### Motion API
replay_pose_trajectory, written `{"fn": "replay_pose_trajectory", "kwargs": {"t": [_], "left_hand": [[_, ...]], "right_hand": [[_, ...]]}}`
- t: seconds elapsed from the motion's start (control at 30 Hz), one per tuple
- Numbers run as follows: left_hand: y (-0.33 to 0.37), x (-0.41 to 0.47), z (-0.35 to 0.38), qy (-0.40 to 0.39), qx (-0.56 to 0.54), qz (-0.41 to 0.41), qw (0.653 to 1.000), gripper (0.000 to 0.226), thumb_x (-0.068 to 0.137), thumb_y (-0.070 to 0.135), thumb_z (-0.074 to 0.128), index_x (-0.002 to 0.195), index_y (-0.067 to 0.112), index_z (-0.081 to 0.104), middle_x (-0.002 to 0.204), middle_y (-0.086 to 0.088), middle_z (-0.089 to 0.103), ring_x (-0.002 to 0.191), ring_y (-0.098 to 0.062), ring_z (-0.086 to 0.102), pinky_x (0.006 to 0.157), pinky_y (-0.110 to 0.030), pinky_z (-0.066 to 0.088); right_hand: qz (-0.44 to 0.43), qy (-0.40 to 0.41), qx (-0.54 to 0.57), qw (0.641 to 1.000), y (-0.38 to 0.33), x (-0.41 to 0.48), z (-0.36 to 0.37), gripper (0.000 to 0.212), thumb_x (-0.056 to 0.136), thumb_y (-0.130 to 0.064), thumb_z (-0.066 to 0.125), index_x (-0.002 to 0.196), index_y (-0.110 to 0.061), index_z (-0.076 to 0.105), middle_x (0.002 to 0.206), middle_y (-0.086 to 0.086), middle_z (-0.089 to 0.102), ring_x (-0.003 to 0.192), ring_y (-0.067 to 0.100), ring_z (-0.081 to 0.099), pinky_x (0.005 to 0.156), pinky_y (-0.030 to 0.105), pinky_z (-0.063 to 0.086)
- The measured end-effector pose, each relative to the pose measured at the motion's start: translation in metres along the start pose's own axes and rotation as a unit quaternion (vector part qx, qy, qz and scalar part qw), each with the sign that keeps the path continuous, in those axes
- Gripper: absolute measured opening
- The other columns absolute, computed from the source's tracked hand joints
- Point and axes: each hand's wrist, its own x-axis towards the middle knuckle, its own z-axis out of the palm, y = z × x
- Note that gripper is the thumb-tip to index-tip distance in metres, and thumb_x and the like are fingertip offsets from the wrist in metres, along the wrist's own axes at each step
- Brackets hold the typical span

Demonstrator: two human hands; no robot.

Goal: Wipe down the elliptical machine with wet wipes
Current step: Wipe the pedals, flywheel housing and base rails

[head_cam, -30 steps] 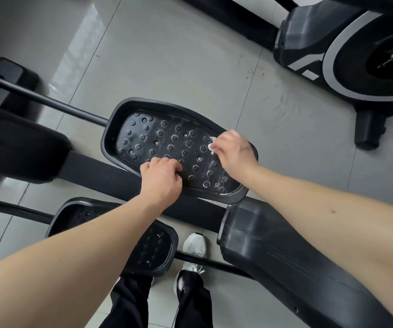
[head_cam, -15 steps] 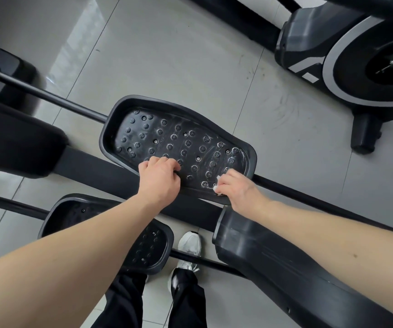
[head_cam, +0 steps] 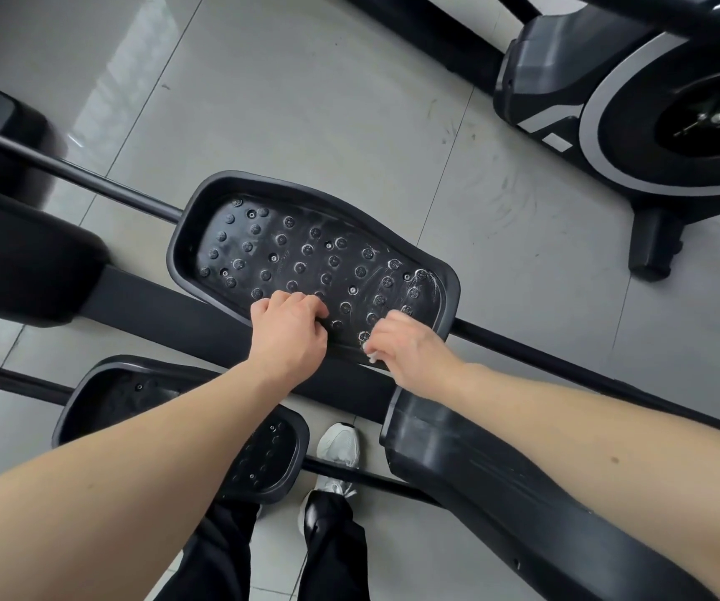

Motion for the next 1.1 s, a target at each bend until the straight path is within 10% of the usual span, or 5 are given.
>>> {"fn": "replay_pose_trajectory", "kwargs": {"t": [0.43, 0.57, 0.7, 0.93, 1.1], "left_hand": [[0.003, -0.001, -0.001, -0.005, 0.000, 0.006, 1.000, 0.032, 0.092, 0.018, 0.051, 0.118, 0.025, 0.069, 0.120, 0.005, 0.067, 0.123, -0.022, 0.047, 0.109, -0.039, 0.022], [-0.003, -0.003, -0.002, -0.016, 0.012, 0.003, 1.000, 0.032, 0.092, 0.018, 0.050, 0.118, 0.026, 0.069, 0.121, 0.006, 0.066, 0.125, -0.022, 0.046, 0.111, -0.039, 0.022], [-0.006, -0.006, -0.001, -0.022, 0.018, 0.006, 1.000, 0.031, 0.094, 0.021, 0.049, 0.117, 0.028, 0.067, 0.120, 0.009, 0.066, 0.123, -0.019, 0.047, 0.109, -0.036, 0.021], [0.013, -0.011, 0.010, -0.034, 0.030, 0.056, 0.997, 0.027, 0.096, 0.024, 0.048, 0.115, 0.029, 0.066, 0.115, 0.010, 0.066, 0.116, -0.018, 0.049, 0.104, -0.034, 0.021], [0.031, -0.008, 0.016, -0.059, 0.022, 0.077, 0.995, 0.027, 0.096, 0.024, 0.048, 0.117, 0.027, 0.065, 0.116, 0.008, 0.066, 0.114, -0.020, 0.050, 0.103, -0.035, 0.027]], "right_hand": [[0.186, 0.003, -0.203, 0.961, 0.018, 0.006, -0.051, 0.024, 0.053, 0.013, 0.070, 0.064, -0.008, 0.063, 0.070, 0.005, 0.054, 0.075, 0.032, 0.056, 0.064, 0.028, 0.033], [0.196, -0.102, -0.122, 0.968, -0.015, -0.009, -0.035, 0.017, 0.083, -0.003, 0.060, 0.092, -0.011, 0.072, 0.094, 0.005, 0.065, 0.098, 0.027, 0.057, 0.090, 0.035, 0.047], [0.269, -0.123, 0.164, 0.941, -0.041, -0.012, -0.037, 0.011, 0.092, -0.012, 0.064, 0.089, -0.016, 0.074, 0.083, -0.006, 0.065, 0.078, 0.008, 0.058, 0.080, 0.029, 0.050], [0.276, 0.141, 0.030, 0.950, 0.001, -0.008, -0.045, 0.009, 0.092, -0.007, 0.067, 0.089, -0.014, 0.072, 0.091, 0.000, 0.065, 0.092, 0.021, 0.059, 0.079, 0.032, 0.045], [0.294, 0.151, -0.020, 0.944, 0.036, -0.010, -0.045, 0.013, 0.092, 0.001, 0.064, 0.086, -0.009, 0.069, 0.090, 0.008, 0.062, 0.089, 0.032, 0.056, 0.076, 0.039, 0.047]]}}
